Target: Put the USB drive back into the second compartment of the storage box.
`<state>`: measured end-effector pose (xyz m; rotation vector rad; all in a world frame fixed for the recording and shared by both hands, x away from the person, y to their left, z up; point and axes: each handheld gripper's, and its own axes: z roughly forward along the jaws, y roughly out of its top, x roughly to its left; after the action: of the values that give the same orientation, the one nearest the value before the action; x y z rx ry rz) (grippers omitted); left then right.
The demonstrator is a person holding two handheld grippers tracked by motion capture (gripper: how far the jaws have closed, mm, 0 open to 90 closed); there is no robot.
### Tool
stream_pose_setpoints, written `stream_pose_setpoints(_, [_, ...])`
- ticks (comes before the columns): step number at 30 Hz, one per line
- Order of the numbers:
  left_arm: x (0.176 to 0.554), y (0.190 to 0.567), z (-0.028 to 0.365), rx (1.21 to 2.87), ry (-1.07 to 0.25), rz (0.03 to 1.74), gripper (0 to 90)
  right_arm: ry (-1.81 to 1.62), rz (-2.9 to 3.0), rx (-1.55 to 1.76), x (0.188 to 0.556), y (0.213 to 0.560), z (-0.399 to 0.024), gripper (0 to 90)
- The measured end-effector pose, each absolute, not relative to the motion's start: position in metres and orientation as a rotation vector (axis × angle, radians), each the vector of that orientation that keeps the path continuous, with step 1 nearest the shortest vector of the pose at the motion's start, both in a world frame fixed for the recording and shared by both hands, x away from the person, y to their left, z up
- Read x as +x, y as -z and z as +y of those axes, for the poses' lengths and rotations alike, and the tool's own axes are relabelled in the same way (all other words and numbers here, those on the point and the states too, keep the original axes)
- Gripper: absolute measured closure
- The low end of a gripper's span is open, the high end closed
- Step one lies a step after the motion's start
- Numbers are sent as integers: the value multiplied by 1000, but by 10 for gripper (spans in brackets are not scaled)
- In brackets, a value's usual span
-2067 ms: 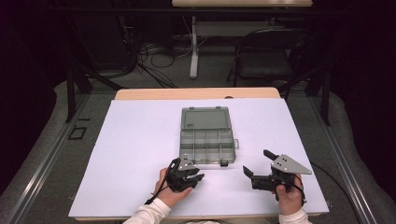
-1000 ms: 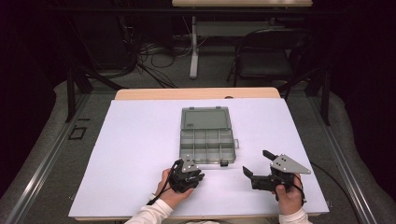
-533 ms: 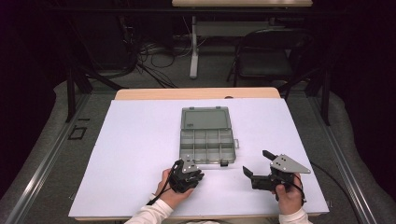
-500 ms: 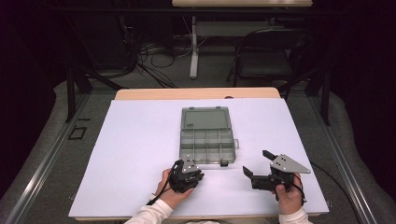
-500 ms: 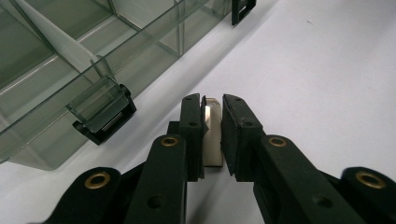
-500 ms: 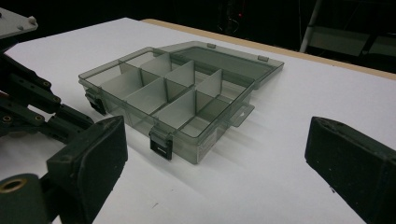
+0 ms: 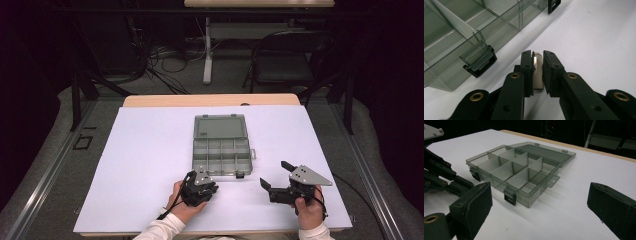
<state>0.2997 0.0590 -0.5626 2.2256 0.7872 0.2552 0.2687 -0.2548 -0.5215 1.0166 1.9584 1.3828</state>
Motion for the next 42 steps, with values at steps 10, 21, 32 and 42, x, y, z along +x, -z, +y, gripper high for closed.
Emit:
stream_pose_setpoints(10, [301, 562, 60, 2226, -246, 789, 792, -1377, 1961, 1012, 269, 522, -255, 60])
stream_pose_setpoints(21, [301, 560, 61, 2215, -247, 791, 792, -1377, 1961, 1015, 269, 522, -255, 60])
stream_pose_setpoints(32, [300, 556, 65, 2204, -240, 797, 792, -1379, 1961, 1012, 269, 522, -255, 60])
stream_pose_setpoints(42, [300, 549, 72, 2174, -246, 804, 792, -1380, 1961, 1012, 269, 522, -255, 60])
